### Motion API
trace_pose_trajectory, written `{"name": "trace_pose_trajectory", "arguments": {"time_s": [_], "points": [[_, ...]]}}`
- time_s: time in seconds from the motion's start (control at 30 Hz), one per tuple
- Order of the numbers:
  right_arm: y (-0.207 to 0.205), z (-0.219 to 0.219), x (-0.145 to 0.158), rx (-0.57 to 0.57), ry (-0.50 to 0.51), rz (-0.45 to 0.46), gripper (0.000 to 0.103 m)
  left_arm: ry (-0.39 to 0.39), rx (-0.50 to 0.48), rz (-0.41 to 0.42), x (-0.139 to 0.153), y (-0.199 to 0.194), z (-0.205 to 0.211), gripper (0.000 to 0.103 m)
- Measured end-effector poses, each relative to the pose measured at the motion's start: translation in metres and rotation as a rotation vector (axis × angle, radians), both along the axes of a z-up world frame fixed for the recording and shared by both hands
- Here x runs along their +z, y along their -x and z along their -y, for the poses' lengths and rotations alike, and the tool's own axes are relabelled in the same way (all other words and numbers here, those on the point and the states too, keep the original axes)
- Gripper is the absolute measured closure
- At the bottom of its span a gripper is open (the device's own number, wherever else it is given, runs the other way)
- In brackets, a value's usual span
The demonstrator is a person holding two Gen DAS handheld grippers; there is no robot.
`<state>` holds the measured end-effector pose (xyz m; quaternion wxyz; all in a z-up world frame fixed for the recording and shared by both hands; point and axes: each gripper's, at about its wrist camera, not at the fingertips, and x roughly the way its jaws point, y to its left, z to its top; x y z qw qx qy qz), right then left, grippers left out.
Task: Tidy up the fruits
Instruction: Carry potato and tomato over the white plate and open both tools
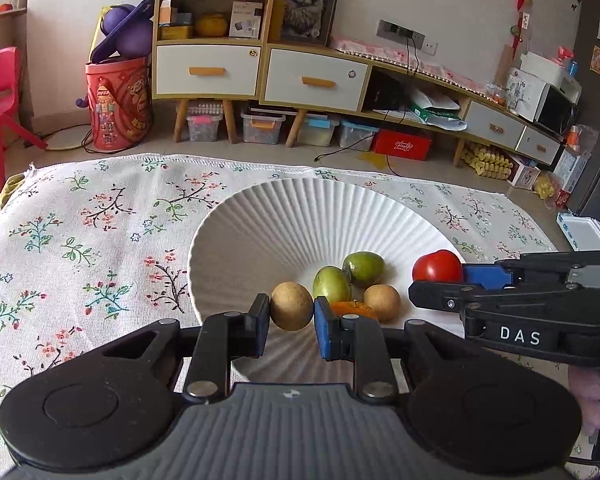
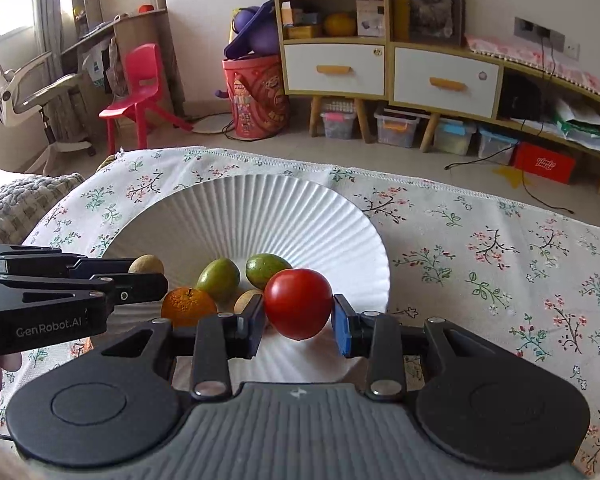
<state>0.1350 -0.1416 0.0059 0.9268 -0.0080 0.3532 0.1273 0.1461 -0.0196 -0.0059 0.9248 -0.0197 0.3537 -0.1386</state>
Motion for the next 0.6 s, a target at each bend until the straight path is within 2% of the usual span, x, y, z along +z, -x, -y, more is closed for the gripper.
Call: {"name": "trace_pose_trajectory", "arguments": {"time_s": [0.23,0.3,0.5,0.6], "points": [[0.002,0.0,0.002,0.013,-0.006,-0.002,0.069,0.009,0.006,-0.002,0.002,-0.002,0.002,0.093],[0.004,-0.001,0.004,0.016,-0.005,0.005,0.062,0.006,0.004,-0.001,0.006,-0.001,0.002,0.092],[0.009,0.001,0.013,0.031,0.003,0.019,0.05,-0.016,0.004,0.019,0.02,0.01,-0.004,0.082],[0.014,0.0,0.016,0.029,0.022,0.023,0.047,-0.045,-0.004,0.024,0.027,0.019,-0.008,0.076]]}}
